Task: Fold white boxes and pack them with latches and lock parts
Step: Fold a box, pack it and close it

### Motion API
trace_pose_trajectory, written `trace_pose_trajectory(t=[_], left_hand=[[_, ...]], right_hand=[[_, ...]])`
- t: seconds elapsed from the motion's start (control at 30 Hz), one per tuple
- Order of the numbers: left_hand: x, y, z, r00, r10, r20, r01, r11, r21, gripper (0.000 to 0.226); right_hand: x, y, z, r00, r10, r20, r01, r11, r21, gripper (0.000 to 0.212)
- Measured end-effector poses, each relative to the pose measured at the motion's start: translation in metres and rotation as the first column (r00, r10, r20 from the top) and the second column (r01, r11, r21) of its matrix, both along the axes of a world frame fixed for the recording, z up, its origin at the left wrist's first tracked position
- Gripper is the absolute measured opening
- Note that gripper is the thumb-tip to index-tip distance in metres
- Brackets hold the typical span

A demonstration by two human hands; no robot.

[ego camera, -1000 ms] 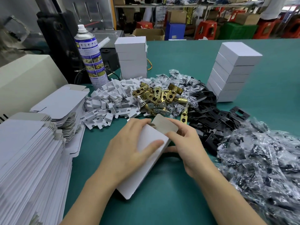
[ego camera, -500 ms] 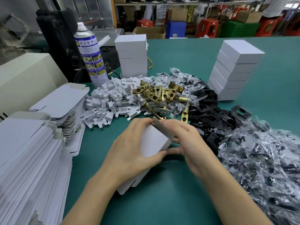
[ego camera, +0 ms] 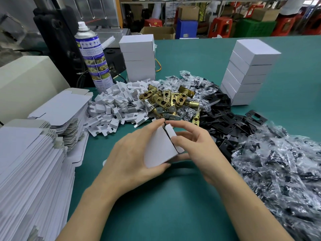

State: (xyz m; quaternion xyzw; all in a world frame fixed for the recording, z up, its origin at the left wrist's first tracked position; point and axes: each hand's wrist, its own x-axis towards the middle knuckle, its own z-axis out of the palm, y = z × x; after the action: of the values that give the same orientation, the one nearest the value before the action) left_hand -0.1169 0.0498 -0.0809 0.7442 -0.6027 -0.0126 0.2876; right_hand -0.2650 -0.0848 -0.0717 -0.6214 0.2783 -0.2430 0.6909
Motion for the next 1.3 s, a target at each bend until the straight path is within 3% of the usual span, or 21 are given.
trace_pose_trajectory(t=[0.17,0.43,0.63,0.87,1.0,1.07,1.17,1.3], left_hand=[[0.002,0.0,0.002,0.998,-0.014,0.062,0.015,1.0,-0.025,0.095],[0.001,0.001,0.001,0.999,0.039,0.033,-0.039,0.999,-0.005,0.098],[-0.004,-0.002,0.001,0.994,0.068,0.081,-0.07,0.997,0.02,0.098],[-0.002,-0.002,0.001,0.993,0.092,0.07,-0.09,0.995,-0.032,0.091],[-0.001,-0.002,0.002,0.997,0.072,0.027,-0.071,0.996,-0.046,0.084],[-0.002,-0.001,0.002,0.998,0.064,-0.022,-0.065,0.997,-0.046,0.079],[-0.001,-0.001,-0.001,0.997,0.063,-0.048,-0.065,0.997,-0.037,0.072],[-0.005,-0.002,-0.003,0.997,0.053,-0.058,-0.053,0.999,-0.01,0.065]], right_hand=[[0.0,0.001,-0.001,0.999,0.031,0.009,-0.031,1.0,0.005,0.039],[0.008,0.013,-0.01,0.999,-0.037,-0.028,0.032,0.988,-0.15,0.035],[0.016,0.02,-0.016,0.994,-0.103,-0.029,0.097,0.982,-0.164,0.055],[0.016,0.026,-0.016,0.999,0.038,-0.028,-0.043,0.978,-0.206,0.066],[0.013,0.018,-0.012,0.997,-0.005,0.08,0.004,1.0,0.019,0.039],[0.011,0.016,-0.011,0.998,-0.025,0.057,0.023,0.999,0.044,0.032],[0.012,0.015,-0.013,0.999,-0.034,0.019,0.034,0.999,0.041,0.032],[0.012,0.011,-0.014,0.999,-0.04,0.019,0.037,0.988,0.152,0.033]])
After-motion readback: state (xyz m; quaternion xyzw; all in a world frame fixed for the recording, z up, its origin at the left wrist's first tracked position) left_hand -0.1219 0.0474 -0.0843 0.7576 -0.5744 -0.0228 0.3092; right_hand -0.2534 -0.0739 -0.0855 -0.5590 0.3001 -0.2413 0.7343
